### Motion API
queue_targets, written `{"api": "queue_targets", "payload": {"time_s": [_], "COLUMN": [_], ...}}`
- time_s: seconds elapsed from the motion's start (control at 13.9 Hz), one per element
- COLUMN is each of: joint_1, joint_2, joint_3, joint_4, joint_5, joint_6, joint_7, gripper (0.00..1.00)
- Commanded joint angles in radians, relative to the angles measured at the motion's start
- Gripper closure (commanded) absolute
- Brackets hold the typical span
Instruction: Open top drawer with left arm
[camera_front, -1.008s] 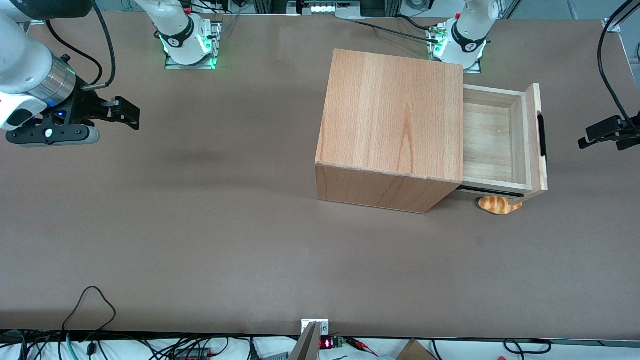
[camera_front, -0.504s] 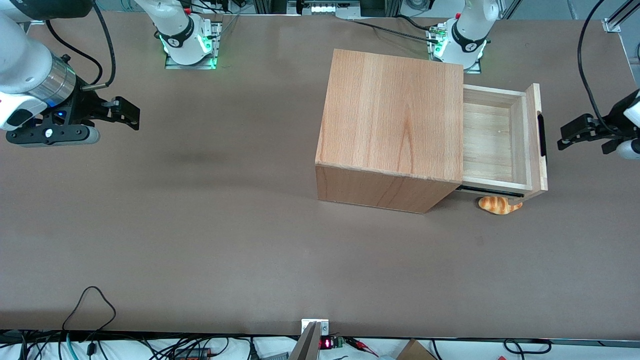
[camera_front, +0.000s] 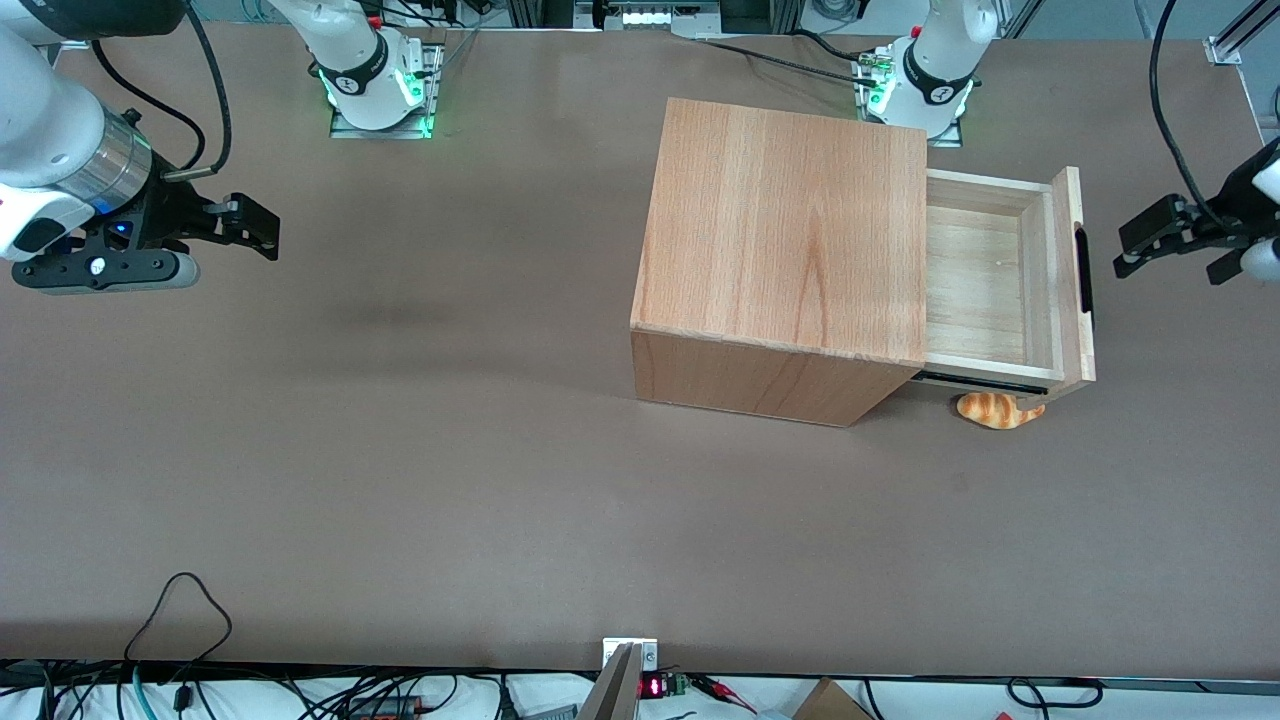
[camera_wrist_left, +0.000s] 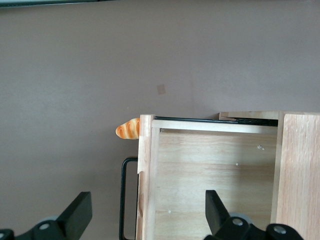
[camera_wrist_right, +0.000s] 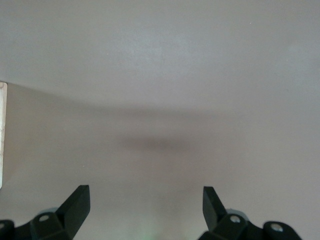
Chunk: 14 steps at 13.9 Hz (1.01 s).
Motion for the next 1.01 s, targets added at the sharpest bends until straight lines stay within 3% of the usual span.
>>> {"api": "queue_targets", "payload": {"time_s": [0.0,0.29,0.94], "joint_1": [-0.022,-0.005,-0.006], "joint_2": [-0.062,-0.102,-0.079], "joint_3": [0.018,0.01,0.01], "joint_4": [-0.072,-0.156,-0.107], "joint_5": [0.028,0.028,0.029], "joint_6": [0.005,0.075,0.005], "joint_7": [-0.011,-0.013,-0.02], "gripper": [0.0,0.0,0.0]}}
